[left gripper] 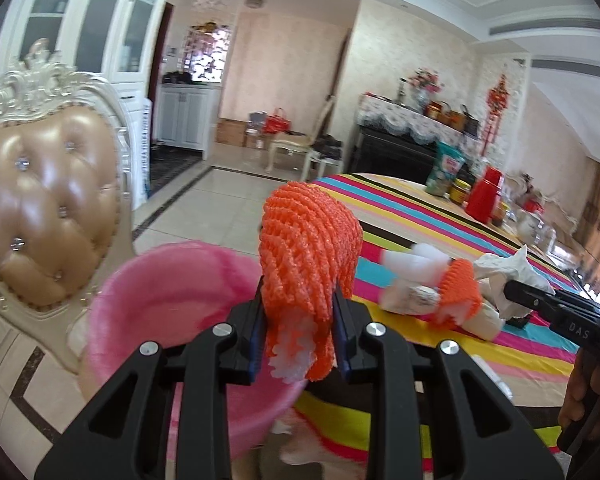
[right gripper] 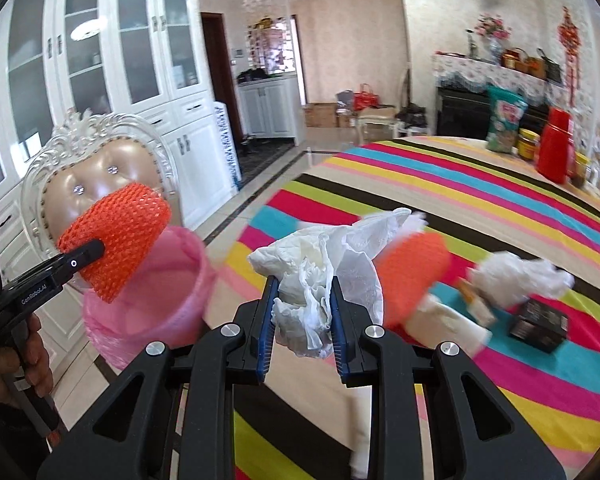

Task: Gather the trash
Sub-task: 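Carry both items to the pink bin and open both tools to drop them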

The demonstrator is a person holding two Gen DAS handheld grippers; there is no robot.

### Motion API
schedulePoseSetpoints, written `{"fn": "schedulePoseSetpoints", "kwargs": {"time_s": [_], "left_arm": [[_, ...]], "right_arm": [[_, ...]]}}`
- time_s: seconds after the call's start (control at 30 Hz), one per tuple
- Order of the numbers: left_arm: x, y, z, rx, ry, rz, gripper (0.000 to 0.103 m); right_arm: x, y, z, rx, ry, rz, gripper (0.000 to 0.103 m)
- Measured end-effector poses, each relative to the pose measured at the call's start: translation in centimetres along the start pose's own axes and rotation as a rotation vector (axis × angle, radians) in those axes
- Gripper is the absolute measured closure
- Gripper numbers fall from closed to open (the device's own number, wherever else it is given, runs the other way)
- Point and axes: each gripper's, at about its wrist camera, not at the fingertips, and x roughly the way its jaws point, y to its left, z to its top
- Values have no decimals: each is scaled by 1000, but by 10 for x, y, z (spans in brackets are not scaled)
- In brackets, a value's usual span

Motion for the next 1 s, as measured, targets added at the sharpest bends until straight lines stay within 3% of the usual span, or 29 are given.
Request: {"fn": "schedulePoseSetpoints", "kwargs": {"time_s": [0.27, 0.53, 0.83, 1.0], "left_arm": [[-15, 49, 1, -53, -16, 87, 75], [-21, 78, 0, -83, -21, 127, 75], [-23, 92, -2, -108, -25, 141, 75], [-20, 98, -1, -115, -23, 136, 66]], "right_arm": [[34, 61, 16, -70, 27, 100, 78], [63, 118, 25, -144, 56, 184, 78], [90, 149, 25, -188, 89, 234, 78], [101, 160, 27, -199, 101, 246, 76]]}}
